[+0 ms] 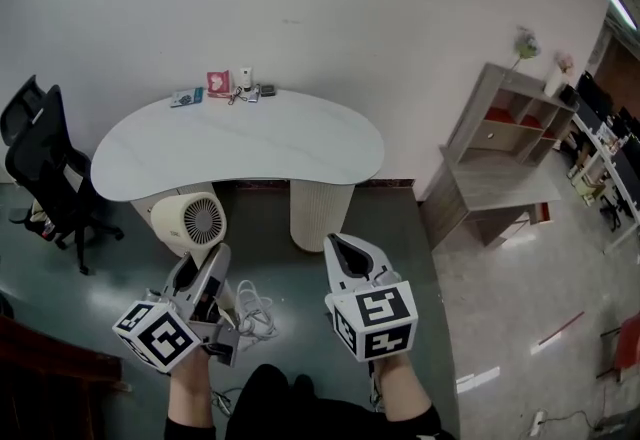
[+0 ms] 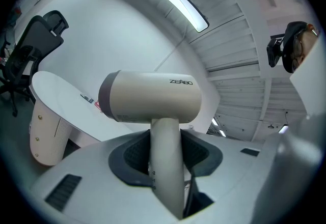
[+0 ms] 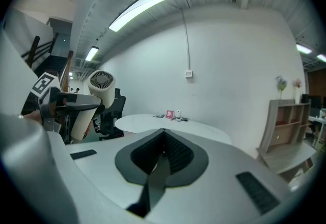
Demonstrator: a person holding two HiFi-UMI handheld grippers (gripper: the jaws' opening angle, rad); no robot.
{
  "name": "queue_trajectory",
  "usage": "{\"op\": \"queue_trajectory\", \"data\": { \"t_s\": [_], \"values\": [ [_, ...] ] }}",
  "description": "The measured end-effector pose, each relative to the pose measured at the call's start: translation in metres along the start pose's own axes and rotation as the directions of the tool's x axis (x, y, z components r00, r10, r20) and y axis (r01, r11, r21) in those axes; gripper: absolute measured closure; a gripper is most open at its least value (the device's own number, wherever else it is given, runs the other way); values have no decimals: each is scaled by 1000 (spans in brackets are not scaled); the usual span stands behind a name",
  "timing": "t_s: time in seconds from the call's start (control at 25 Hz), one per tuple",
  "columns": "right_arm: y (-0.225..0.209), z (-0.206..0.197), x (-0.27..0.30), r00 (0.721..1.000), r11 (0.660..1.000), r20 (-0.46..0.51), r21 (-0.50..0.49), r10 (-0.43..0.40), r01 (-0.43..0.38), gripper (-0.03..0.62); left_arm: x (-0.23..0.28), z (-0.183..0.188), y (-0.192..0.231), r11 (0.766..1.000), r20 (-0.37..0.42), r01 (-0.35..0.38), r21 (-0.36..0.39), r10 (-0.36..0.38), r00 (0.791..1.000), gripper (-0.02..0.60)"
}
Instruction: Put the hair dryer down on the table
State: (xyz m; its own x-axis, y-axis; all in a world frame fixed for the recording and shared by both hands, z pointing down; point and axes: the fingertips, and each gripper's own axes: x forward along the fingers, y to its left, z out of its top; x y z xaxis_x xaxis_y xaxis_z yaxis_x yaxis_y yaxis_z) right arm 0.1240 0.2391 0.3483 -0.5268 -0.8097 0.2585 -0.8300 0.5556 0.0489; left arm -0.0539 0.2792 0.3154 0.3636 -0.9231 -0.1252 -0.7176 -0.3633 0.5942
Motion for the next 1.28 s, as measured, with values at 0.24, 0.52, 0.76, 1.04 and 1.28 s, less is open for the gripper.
{"op": "queue_trajectory", "data": {
  "t_s": [0.24, 0.52, 0.76, 1.04, 1.28],
  "values": [
    [-22, -6, 9, 1000, 999, -13, 47, -11, 11, 592, 26, -5, 0, 1000, -2, -15, 3, 15, 1000, 422],
    [-43, -11, 38, 999, 993, -33, 111, -34, 38, 592, 61, -7, 14, 1000, -20, -12, -1, 12, 1000, 422],
    [-47, -7, 83, 998, 994, -49, 102, -41, 46, 592, 96, 3, 43, 1000, -40, 2, -27, -3, 999, 422],
    [-58, 10, 163, 996, 993, -71, 101, -59, 66, 592, 153, 32, 82, 998, -67, 45, -32, -47, 997, 422],
    [-69, 29, 232, 992, 990, -86, 106, -89, 98, 592, 206, 66, 122, 998, -98, 57, -28, -60, 993, 422]
  ]
}}
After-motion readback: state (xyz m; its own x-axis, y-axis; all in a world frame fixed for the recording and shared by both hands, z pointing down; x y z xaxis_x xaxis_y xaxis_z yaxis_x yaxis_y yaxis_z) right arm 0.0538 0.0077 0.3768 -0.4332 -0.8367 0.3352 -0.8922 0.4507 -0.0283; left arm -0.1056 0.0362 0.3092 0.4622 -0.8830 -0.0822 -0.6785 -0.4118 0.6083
